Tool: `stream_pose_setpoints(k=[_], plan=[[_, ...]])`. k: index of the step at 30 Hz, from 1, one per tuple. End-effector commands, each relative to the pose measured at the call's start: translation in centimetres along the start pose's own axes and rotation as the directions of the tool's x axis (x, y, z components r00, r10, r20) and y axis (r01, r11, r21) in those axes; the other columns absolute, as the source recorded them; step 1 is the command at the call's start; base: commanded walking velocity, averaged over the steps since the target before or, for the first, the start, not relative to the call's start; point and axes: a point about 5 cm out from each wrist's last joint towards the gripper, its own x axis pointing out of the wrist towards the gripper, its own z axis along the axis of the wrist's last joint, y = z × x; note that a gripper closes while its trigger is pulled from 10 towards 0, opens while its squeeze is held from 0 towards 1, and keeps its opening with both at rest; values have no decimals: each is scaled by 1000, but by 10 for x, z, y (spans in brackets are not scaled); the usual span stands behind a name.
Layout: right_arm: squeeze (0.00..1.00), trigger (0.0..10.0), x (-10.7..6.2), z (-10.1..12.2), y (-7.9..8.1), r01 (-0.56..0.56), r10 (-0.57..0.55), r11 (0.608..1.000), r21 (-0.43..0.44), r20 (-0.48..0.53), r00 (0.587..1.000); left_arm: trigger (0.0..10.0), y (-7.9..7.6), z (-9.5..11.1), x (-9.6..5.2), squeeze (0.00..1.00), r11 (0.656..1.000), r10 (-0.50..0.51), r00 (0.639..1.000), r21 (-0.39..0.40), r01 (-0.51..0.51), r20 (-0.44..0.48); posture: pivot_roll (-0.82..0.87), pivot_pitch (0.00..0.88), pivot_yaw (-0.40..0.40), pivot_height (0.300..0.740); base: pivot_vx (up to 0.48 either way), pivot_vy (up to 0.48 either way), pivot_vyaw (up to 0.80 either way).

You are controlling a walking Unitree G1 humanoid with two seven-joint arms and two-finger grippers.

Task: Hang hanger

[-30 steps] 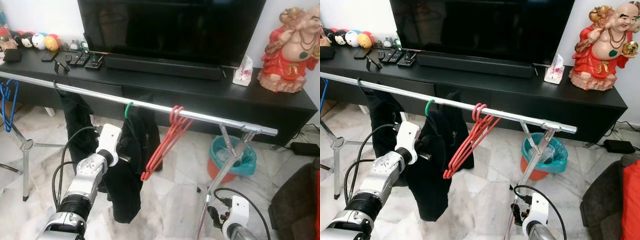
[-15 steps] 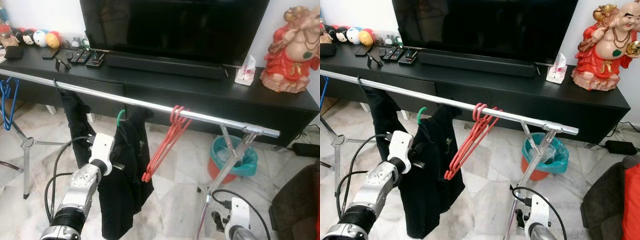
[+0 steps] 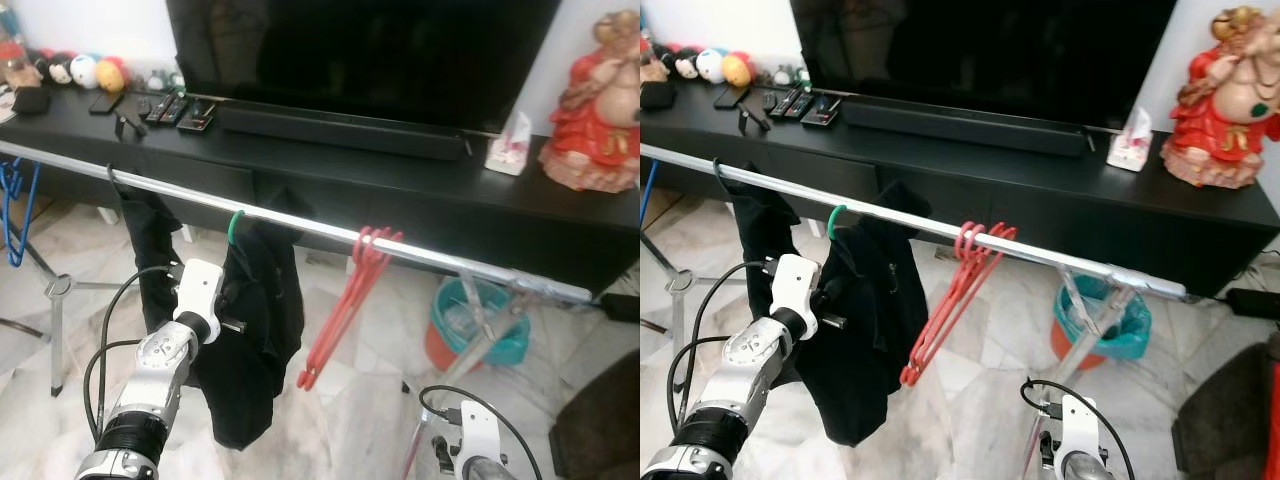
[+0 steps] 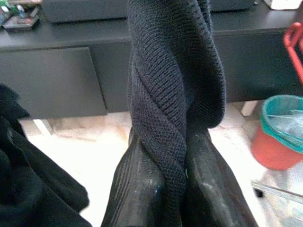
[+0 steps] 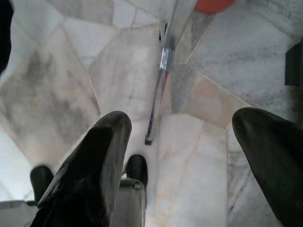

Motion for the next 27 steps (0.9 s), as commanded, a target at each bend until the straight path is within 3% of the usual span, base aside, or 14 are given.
stream_pose_setpoints(k=[1,8,16,18,27], plan=[[0,10000,0,-5,-4,17,-17,1000,15,-26,1000,10000,-4,14,4,0,1000,-22,998,9,22,60,4,0,-23,740,259,0,0],[0,10000,0,-5,-3,7,-6,999,32,-17,1000,10000,-5,17,5,0,999,-43,996,12,42,73,8,0,-22,740,292,0,0],[0,10000,0,-4,-3,-5,5,1000,28,-11,1000,10000,-13,15,2,0,989,-146,988,5,146,54,9,0,-23,740,0,0,0],[0,10000,0,-4,-3,-11,11,1000,25,-9,1000,10000,-22,7,-4,0,960,-278,960,24,278,-20,12,0,-23,740,0,0,0],[0,10000,0,-4,-2,-28,28,999,18,-11,1000,10000,-21,-1,-7,0,921,-379,917,46,387,-125,9,0,-19,740,0,0,0]])
